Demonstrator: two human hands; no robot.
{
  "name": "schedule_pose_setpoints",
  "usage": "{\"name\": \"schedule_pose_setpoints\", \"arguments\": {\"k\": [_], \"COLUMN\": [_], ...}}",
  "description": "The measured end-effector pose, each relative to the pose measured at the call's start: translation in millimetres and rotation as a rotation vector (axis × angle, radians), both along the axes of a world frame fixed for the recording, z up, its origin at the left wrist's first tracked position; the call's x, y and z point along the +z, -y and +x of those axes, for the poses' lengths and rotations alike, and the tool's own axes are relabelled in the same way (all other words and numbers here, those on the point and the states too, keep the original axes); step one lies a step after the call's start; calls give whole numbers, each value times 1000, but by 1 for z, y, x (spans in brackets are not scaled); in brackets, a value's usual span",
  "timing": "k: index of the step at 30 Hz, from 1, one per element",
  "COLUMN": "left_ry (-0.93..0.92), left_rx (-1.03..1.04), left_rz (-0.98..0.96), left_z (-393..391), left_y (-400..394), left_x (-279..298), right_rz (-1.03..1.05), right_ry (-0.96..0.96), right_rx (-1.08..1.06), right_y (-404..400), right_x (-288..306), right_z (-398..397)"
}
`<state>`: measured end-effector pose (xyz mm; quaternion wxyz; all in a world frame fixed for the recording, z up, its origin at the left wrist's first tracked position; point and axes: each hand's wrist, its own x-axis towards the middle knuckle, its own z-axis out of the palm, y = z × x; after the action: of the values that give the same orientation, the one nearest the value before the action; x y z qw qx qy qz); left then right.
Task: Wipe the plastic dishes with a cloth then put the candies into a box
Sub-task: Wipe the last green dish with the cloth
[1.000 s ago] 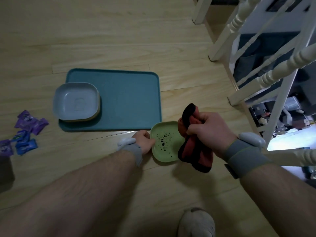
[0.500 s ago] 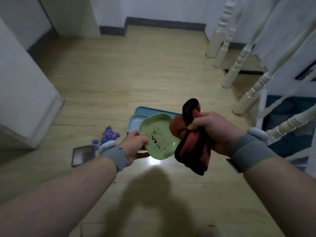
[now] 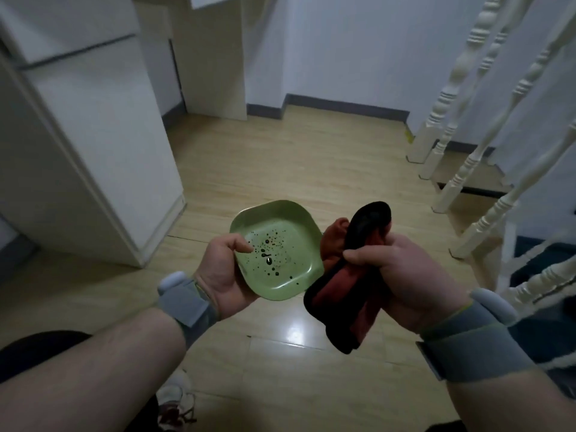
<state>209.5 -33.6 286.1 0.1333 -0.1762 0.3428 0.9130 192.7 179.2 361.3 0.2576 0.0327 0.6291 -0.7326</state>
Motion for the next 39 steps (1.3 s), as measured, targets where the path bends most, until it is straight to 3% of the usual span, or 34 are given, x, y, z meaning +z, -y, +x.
{"name": "schedule_pose_setpoints", "arguments": {"k": [10,16,20,23,28,31,39], "left_ry": [-88,-162,-194,-180,-150,-183,-236], "left_rx": [-46,-182,-230,-284,-240,-247,-72], "left_rz": [-12,-111,-212,-243,-77,5,-68], "left_z": [-9,-9,-8,-10,-12,-12,-17], "left_y": [-17,-38,-44,-45,-39,-37,-28], "left_x": [-3,-10,-16,-16,-18,-20,-10], "right_rz": [308,761,773,650,462,439,870], "right_ry": [-338,-466,-511,-594,-633,-539,-714], "right_rx": [-138,-231,-151,-45,283,397,609], "right_y": [12,31,43,48,48,41,43], "right_x": [-8,-40,-55,-59,-42,-29,-48], "right_z": [9,-10,-10,-5,6,6,13]}}
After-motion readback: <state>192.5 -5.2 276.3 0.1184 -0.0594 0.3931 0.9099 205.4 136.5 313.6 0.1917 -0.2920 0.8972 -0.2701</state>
